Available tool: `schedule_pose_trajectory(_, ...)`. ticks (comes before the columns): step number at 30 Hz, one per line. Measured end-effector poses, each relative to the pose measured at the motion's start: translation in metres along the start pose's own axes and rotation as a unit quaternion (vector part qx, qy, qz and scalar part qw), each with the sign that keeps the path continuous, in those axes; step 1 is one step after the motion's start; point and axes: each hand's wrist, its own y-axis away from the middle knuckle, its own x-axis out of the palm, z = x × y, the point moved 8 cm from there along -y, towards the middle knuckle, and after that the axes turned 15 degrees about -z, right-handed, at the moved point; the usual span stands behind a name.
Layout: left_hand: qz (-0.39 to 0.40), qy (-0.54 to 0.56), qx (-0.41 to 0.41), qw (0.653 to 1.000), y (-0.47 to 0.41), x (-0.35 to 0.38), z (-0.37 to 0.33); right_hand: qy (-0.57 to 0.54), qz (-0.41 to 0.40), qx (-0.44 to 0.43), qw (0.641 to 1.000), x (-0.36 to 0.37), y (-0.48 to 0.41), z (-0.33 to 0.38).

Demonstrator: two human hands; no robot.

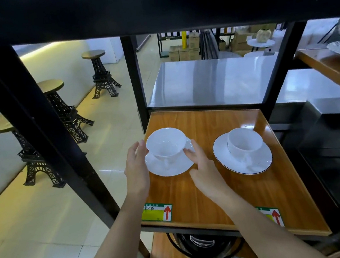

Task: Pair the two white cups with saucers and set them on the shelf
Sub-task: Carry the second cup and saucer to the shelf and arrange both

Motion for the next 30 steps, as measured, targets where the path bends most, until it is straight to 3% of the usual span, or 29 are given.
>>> schedule_pose_trajectory(6,0.009,0.004,0.018,1.000,0.001,0.002,-0.006,-0.016,-0.014,-0.004,1.000,0.002,-0.001,-0.005)
schedule_pose_trajectory(9,0.001,0.008,0.019,1.000,0.002,0.001,-0.006,-0.012,-0.088,0.002,0.996,-0.009,-0.005,-0.008)
schedule_pose_trajectory(12,-0.060,-0.056,0.020,0.996,-0.006,-0.012,0.001,0.025,-0.168,0.042,0.985,-0.025,-0.011,-0.020)
schedule_pose_trajectory(14,-0.100,-0.152,0.006,0.983,-0.012,-0.023,0.009,0.062,-0.163,0.067,0.982,-0.025,-0.013,-0.029)
schedule_pose_trajectory(17,-0.087,-0.225,-0.006,0.970,-0.014,-0.026,0.020,0.101,-0.143,0.077,0.982,-0.020,-0.015,-0.034)
schedule_pose_trajectory(25,-0.039,-0.281,0.051,0.958,-0.011,-0.018,0.023,0.206,-0.120,0.078,0.968,-0.008,-0.023,-0.029)
schedule_pose_trajectory(30,-0.037,-0.271,0.059,0.960,-0.010,-0.019,0.024,0.209,-0.109,0.087,0.968,-0.007,-0.024,-0.032)
